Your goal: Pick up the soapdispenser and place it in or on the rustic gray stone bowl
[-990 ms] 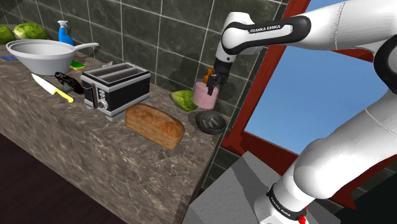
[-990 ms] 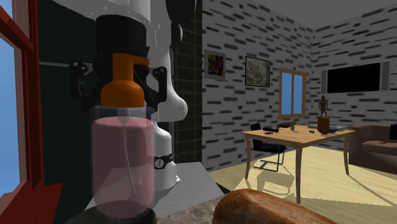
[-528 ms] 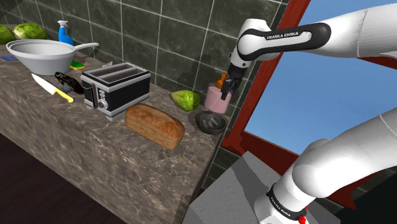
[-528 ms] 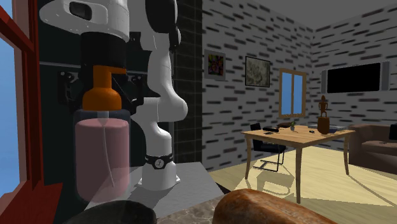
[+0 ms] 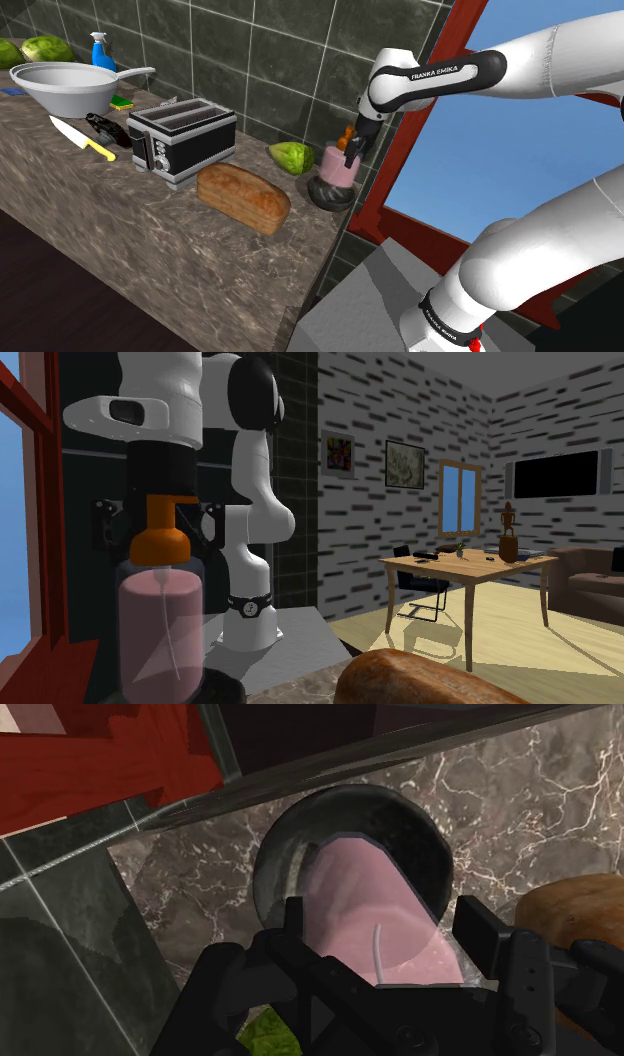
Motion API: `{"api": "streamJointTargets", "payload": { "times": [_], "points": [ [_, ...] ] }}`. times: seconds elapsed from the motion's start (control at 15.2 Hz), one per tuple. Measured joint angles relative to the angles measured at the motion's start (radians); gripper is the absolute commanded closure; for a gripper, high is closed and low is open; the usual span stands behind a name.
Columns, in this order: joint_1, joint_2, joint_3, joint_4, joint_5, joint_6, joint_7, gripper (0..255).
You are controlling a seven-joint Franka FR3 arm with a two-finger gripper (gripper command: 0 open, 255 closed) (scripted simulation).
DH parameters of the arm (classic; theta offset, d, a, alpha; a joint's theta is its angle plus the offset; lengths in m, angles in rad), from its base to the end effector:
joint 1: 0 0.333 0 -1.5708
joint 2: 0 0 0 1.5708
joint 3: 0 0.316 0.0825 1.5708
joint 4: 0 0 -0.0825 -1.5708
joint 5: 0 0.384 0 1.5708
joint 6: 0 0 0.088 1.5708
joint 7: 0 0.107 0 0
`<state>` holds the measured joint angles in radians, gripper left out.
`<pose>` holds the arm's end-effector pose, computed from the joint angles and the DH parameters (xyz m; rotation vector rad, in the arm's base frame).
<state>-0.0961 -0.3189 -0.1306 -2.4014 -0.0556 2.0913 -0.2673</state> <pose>0.4315 -0.1037 0.4354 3.1305 0.1166 0.0075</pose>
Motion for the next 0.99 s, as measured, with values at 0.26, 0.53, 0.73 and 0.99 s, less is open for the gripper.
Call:
{"api": "streamJointTargets", "payload": {
  "times": [0.26, 0.53, 0.73, 0.99],
  "points": [
    [0.0, 0.023, -0.003, -0.034, 0.001, 0.057, -0.002, 255],
    [-0.001, 0.028, -0.004, -0.042, 0.0, 0.07, -0.002, 255],
    [-0.001, 0.028, -0.004, -0.043, 0.0, 0.072, -0.002, 0],
    [-0.001, 0.028, -0.004, -0.043, 0.0, 0.072, -0.002, 0]
  ]
}}
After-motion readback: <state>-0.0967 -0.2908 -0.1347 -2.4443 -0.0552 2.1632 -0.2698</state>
